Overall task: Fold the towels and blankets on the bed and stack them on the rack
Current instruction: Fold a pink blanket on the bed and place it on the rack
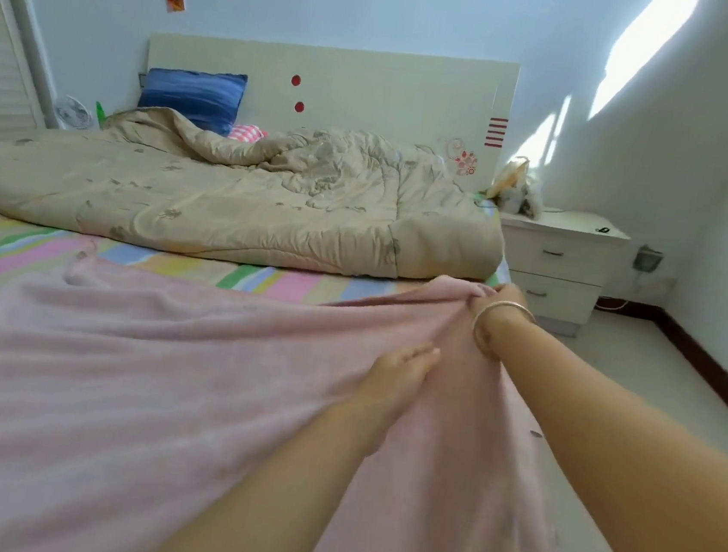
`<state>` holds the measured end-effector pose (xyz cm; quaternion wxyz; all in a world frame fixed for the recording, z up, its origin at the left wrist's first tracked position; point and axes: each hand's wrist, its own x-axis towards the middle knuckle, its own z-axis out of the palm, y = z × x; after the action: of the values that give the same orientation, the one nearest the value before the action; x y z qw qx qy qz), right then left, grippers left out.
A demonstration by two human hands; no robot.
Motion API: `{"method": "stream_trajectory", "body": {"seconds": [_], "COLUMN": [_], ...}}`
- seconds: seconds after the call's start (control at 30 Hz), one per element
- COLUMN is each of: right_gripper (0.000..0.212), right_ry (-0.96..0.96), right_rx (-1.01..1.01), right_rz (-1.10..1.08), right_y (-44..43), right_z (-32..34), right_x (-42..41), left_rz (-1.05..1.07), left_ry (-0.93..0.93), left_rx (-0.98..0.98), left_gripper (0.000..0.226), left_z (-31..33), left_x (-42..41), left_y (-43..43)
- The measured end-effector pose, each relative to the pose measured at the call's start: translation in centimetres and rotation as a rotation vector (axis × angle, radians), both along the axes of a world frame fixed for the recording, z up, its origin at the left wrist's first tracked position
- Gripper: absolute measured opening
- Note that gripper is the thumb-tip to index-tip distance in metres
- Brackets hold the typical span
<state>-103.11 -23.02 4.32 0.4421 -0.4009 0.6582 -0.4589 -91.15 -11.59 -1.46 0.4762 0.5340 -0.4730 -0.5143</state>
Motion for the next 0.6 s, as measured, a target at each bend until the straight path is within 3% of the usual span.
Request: {"method": "stream_trajectory", "body": {"seconds": [0.1,0.17,0.23,0.3,0.33,0.43,0.47,0.6], "right_gripper": [0.057,0.063,0.056,0.029,0.026,0.055,0.054,0.031], "right_ry": [0.115,0.209,0.252,0.278,0.288,0.297,0.355,0.604], "right_rx": [0.087,0.185,0.149,0.124,0.099,0.174,0.144,0.037], "right_rz": [-0.068,0.058,0.051,0.073,0.066,0.087,0.075,0.165], "right_y": [-1.8,-1.6,-3.6,-5.4,-5.9,-5.3,-5.4,-5.2], "right_z": [-3.7,-6.0,-8.5,-9.7,-9.7,-9.2,-9.3,-10.3], "right_x": [-4.3,-4.9,-5.5,-6.0,-6.0,-6.5,-6.9,-7.4], "left_rz": [0.056,0.121,0.163,0.175,0.179,0.241,0.271,0.366], "left_ry": [-0.32,-0.498,-0.534,-0.567,-0.593,-0.58,-0.621,-1.06], "left_rx": [0.001,-0.036,-0.06,-0.064,-0.052,-0.023,-0.028,-0.184], "left_gripper": [0.028,0.015,0.013,0.012,0.011,0.019,0.02,0.022], "left_z": [-2.1,-3.5,-4.8,-5.6,-5.8,-5.9,-5.6,-2.7], "left_x": [-2.2,-1.7,-1.1,-0.9,-0.8,-0.5,-0.2,1.3], "left_y": [-1.5,-2.2,-3.1,-3.8,-4.1,-5.5,-6.1,-9.9]}}
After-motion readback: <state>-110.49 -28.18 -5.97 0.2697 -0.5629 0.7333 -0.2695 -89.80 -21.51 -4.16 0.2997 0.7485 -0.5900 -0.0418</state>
